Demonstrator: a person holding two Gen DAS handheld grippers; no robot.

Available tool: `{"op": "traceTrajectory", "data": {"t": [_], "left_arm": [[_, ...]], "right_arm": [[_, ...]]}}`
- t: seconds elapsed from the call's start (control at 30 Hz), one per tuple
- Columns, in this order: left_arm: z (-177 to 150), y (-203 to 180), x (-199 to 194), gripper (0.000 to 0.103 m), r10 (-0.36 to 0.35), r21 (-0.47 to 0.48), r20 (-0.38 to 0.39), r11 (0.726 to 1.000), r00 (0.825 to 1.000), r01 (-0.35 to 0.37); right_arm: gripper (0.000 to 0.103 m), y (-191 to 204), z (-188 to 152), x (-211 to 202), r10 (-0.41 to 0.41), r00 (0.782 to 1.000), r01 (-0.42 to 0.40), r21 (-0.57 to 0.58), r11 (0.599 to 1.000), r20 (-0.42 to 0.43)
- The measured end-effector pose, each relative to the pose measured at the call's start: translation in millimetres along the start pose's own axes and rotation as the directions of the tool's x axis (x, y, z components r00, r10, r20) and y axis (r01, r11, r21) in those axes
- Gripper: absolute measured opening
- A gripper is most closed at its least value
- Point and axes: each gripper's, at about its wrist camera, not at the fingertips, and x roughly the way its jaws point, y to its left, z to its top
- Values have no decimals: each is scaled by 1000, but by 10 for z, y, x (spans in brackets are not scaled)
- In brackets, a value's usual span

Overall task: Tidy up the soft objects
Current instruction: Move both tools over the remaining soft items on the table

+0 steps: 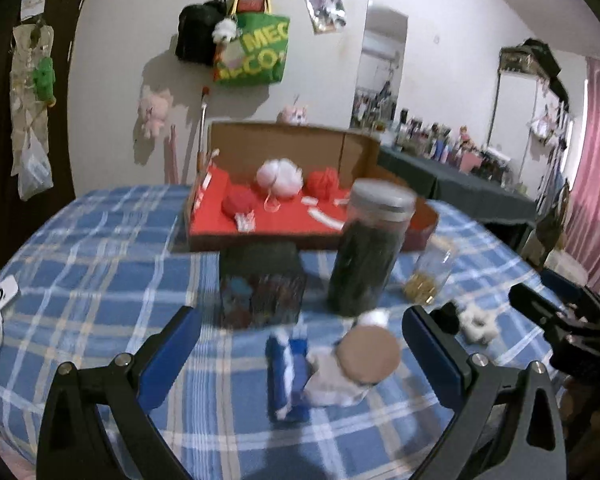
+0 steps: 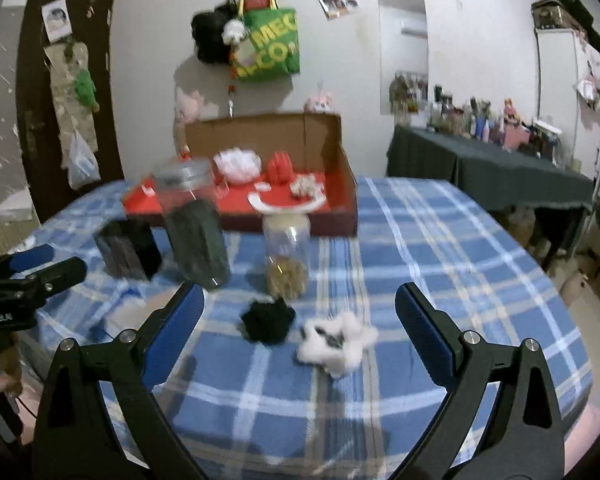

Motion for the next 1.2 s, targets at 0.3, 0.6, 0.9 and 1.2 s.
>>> {"op": "traceTrajectory", "data": {"t": [0.3, 0.6, 0.9, 1.2], "left_arm": [[-287, 157, 271, 103, 47, -9, -108, 999, 993, -48], [-396, 255, 447, 99, 70, -2, -189, 997, 980, -71], [-426, 306, 524, 99, 35, 13, -239, 999, 970, -33], [-436, 304, 589, 101, 75, 91, -249, 994, 966, -54]], "right_arm": [[98, -159, -193, 253, -26, 995, 28, 20, 999, -97], [98, -210, -302, 494, -60, 984, 59, -7, 998, -168], [98, -318, -306, 617, -52, 979, 58, 25, 998, -199], [98, -339, -294, 653, -51, 976, 57, 23, 998, -210]]}}
